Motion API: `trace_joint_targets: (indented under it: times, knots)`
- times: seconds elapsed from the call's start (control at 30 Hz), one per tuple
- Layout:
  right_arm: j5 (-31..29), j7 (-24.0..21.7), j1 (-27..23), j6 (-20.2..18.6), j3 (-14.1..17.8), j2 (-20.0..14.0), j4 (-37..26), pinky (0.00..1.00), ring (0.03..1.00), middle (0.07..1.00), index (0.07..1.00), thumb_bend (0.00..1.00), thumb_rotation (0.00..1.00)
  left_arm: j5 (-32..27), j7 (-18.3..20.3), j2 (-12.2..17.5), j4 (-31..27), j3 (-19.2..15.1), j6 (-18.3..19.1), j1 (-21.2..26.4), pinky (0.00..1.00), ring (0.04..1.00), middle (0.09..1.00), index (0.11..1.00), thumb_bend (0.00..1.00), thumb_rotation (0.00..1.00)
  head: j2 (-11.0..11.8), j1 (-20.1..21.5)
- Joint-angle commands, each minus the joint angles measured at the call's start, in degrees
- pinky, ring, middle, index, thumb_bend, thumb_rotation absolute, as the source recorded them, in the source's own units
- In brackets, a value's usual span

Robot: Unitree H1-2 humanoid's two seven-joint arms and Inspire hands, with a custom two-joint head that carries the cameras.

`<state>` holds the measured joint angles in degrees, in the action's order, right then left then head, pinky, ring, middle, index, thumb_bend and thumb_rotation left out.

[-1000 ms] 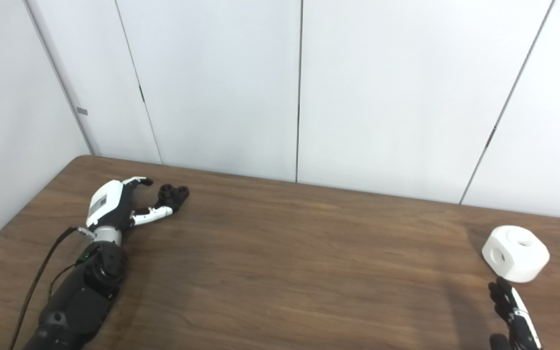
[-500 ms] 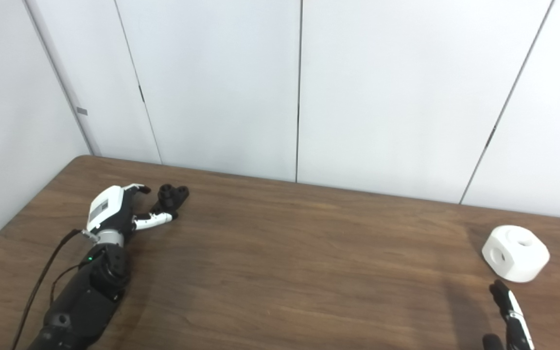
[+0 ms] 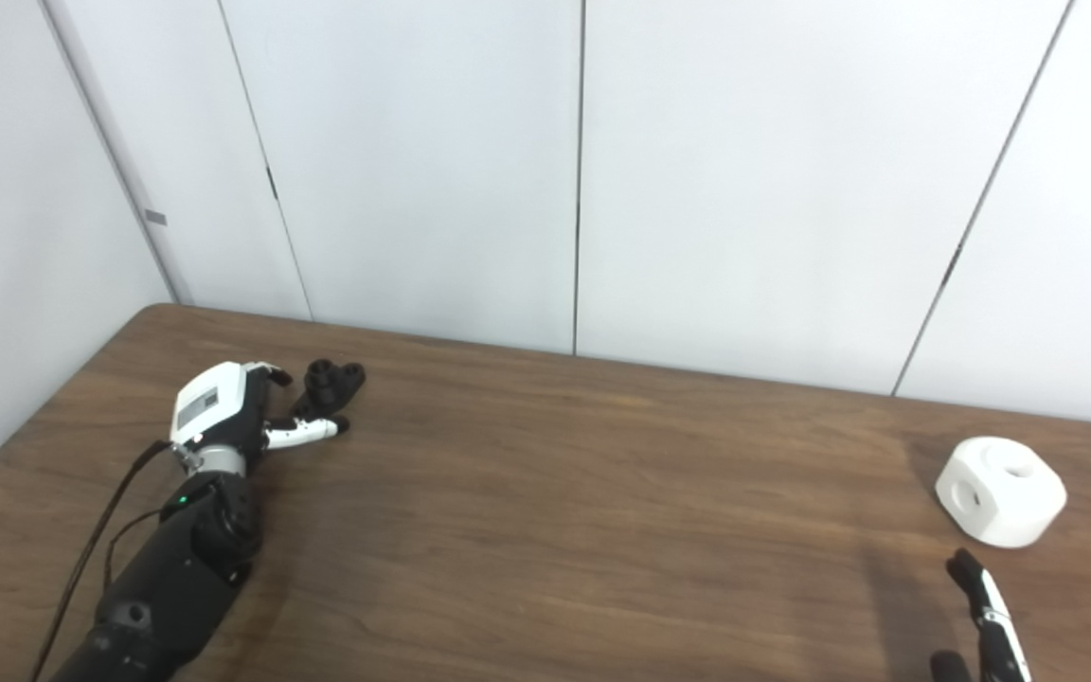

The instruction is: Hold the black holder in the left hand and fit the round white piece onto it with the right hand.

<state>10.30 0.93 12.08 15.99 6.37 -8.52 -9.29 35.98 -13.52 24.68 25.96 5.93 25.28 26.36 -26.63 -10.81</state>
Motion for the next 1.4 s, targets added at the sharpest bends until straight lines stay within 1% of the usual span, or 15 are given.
trace_joint_targets:
  times: [0.0,0.13,0.33,0.6,0.8,0.97,1.13,1.37]
  knots:
    - [-0.05,0.97,4.02,0.03,-1.50,2.68,4.01,1.00,0.980,0.949,0.962,0.49,1.00,0.47,-0.54,1.13,-0.39,-0.18,0.10,3.34,0.99,0.957,0.903,0.739,0.90,0.40,-0.02,0.10]
    - [0.06,1.03,3.90,0.15,-1.52,2.59,4.41,1.00,0.979,0.951,0.960,0.50,1.00,-0.21,0.06,0.71,-0.34,-0.30,0.40,3.92,0.98,0.963,0.907,0.736,0.90,0.41,-0.06,0.31]
    - [-0.12,1.11,4.20,-0.67,-1.53,2.97,3.71,1.00,0.983,0.953,0.966,0.48,1.00,0.13,0.80,0.56,-0.25,0.27,0.86,4.47,0.98,0.953,0.900,0.738,0.89,0.41,-0.25,0.36]
    - [-0.48,1.38,4.28,-0.95,-1.75,3.16,3.50,1.00,0.988,0.952,0.967,0.48,1.00,-0.60,0.59,0.61,-0.25,0.31,-0.77,3.82,1.00,0.942,0.883,0.711,0.87,0.39,-0.35,0.53]
    - [-0.41,1.49,4.26,-1.16,-1.84,3.03,3.45,1.00,0.978,0.945,0.965,0.48,1.00,-0.83,0.02,0.47,0.02,0.66,-1.38,3.42,0.99,0.943,0.880,0.693,0.87,0.37,-0.54,0.65]
    - [-0.28,1.67,4.26,-0.78,-1.86,2.85,3.64,1.00,0.977,0.943,0.960,0.49,1.00,-0.86,-0.19,0.65,0.21,1.16,-1.90,3.30,0.98,0.930,0.865,0.671,0.87,0.38,-0.70,0.70]
    - [-0.15,1.70,4.39,-1.86,-1.92,3.05,3.00,1.00,0.983,0.946,0.963,0.48,1.00,-0.67,0.27,0.83,0.31,1.52,-1.20,3.45,0.98,0.929,0.862,0.670,0.86,0.38,-0.79,0.73]
    - [-0.50,1.77,4.35,-1.41,-2.07,2.88,3.30,1.00,0.977,0.941,0.960,0.49,1.00,-0.81,0.43,0.93,0.42,1.52,-0.84,3.62,0.97,0.926,0.860,0.652,0.85,0.36,-0.77,0.77]
